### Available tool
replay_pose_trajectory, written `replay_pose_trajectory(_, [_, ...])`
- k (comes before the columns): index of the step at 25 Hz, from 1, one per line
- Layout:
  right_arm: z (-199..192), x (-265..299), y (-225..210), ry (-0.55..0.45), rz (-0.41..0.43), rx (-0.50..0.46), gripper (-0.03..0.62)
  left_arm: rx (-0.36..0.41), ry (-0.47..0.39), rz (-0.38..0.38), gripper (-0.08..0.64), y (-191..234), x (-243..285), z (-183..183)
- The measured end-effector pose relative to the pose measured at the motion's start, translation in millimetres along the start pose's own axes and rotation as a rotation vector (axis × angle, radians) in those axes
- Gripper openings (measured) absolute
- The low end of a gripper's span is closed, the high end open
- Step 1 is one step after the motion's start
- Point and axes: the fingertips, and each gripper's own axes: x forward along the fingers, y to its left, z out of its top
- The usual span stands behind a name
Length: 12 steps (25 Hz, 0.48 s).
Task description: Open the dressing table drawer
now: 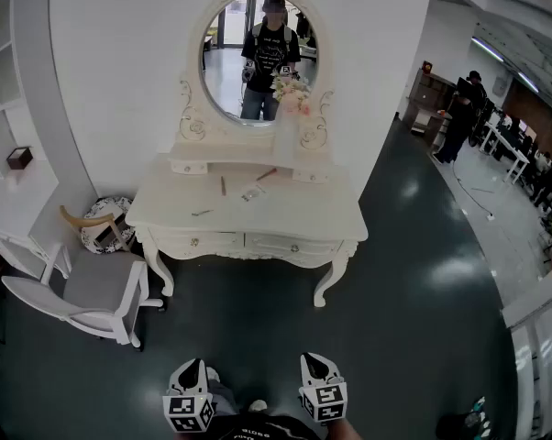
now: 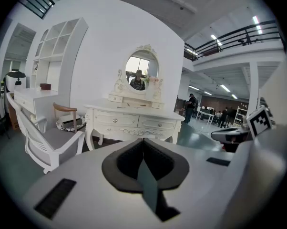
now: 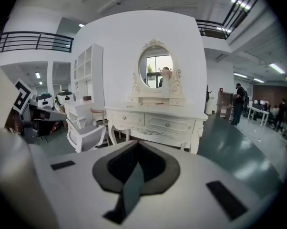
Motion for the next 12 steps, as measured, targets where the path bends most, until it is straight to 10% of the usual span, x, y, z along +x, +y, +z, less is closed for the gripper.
replay_pose_trajectory(12, [14,15,-6,-0.041,0.035,0.012,0.009,-0.005,-0.019,0.001,0.017,-7,11,2])
